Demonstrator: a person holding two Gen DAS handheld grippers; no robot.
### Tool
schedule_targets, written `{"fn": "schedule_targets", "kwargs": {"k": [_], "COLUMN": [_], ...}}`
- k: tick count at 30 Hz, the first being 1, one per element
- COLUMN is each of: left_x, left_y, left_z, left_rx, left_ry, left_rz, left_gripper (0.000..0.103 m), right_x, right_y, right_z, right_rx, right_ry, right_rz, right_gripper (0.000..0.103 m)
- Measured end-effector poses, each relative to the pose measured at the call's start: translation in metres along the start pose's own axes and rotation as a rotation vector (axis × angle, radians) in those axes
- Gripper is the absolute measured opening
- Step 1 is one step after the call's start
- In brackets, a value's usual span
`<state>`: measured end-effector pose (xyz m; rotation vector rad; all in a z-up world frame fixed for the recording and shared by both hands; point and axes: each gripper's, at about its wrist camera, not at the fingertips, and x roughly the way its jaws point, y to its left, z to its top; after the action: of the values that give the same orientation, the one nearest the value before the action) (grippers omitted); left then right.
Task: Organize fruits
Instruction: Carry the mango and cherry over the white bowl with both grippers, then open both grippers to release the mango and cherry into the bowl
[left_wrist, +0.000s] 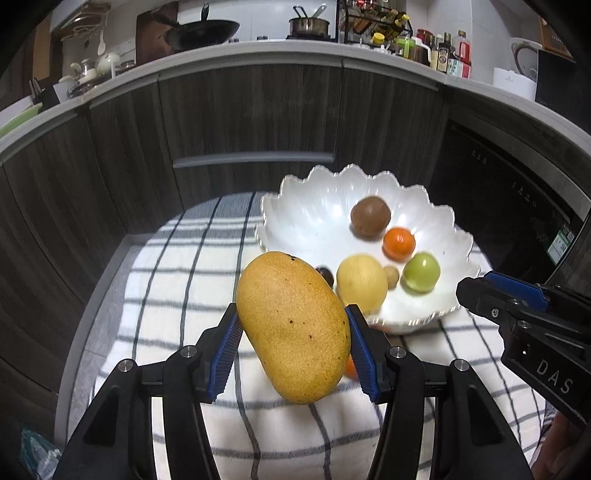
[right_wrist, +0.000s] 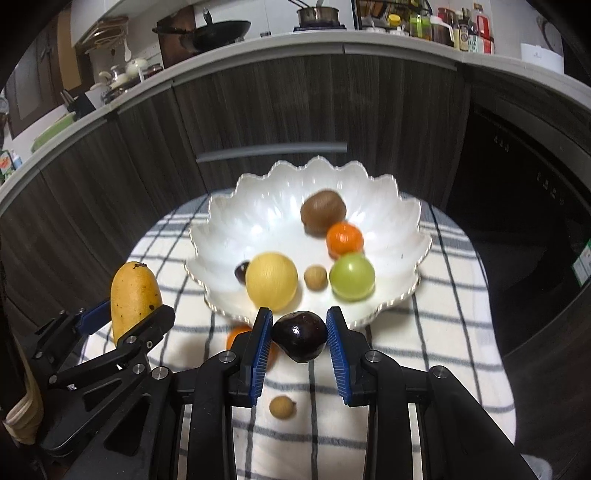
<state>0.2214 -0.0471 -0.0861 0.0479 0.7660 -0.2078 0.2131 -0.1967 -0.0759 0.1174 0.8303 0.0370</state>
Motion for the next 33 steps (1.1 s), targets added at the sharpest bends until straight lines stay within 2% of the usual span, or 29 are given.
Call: {"fn": "schedule_targets", "kwargs": {"k": [14,33], "left_x": [0.016,0.091], "left_y": [-0.013,-0.016], "left_z": [0.055,0.075], "left_rx": [0.031,0.046], "left_ry": [-0.051,0.027], "left_rz": [-0.030,-0.056], "left_gripper": [0.055,0.055], "right_x": [-0.002,0.070], "right_y": [-0.013,-0.030], "right_z": [0.047,0.075], "right_rx": [0.016,0.055], "right_ry": [-0.063,0.009], "right_rz": [-0.013,-0.004], "right_gripper": [0.032,0.032]}}
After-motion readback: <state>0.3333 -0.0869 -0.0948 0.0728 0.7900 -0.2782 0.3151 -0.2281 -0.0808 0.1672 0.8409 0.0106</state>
